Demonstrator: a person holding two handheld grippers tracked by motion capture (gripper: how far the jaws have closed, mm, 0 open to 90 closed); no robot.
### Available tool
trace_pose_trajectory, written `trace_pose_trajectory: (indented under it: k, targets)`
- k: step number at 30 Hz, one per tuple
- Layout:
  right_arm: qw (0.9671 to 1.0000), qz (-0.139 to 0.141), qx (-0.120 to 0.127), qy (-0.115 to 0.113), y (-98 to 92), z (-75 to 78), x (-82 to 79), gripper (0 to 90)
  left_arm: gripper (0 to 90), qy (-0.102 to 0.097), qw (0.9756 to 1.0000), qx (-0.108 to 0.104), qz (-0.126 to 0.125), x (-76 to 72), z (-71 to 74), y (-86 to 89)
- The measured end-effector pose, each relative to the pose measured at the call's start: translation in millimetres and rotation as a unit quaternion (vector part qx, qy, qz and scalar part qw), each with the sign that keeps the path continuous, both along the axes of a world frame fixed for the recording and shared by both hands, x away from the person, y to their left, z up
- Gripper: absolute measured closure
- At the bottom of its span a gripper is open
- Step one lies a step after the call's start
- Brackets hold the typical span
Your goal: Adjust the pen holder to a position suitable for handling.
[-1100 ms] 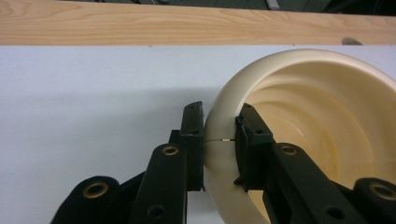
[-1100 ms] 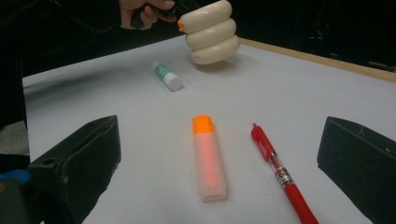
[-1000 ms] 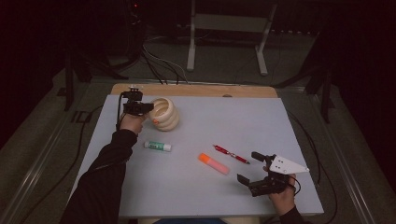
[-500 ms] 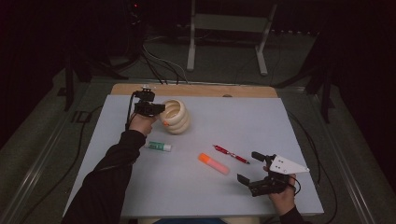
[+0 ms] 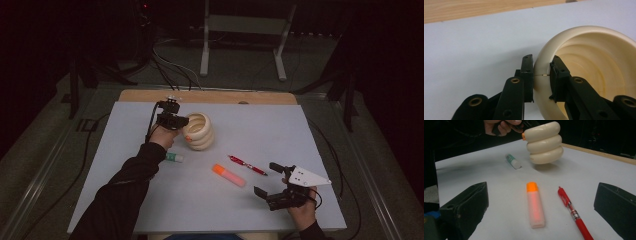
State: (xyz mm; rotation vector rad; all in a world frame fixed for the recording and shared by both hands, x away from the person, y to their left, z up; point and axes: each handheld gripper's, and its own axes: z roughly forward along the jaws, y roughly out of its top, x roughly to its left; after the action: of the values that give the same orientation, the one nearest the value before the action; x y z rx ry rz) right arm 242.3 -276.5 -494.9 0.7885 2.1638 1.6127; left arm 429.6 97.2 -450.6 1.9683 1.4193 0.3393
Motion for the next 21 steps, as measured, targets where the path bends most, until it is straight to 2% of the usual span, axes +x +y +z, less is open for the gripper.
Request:
trace_pose_trajectory:
  k: [11,19,21]
  targets:
    - [1.0,0.0,0.001,0.0,-0.3,0.1,0.1,0.0,76.4,0.007,0.9996,0.012,-0.025,-3.4,-2.5,-18.4]
    - [1.0,0.0,-0.001,0.001,0.0,-0.2,0.3,0.0,76.0,0.017,0.999,0.021,-0.036,-5.3,-4.7,-30.8]
    - [1.0,0.0,-0.002,0.0,0.0,0.0,0.3,0.0,76.0,0.023,0.9982,0.029,-0.047,-5.1,-6.6,-35.7]
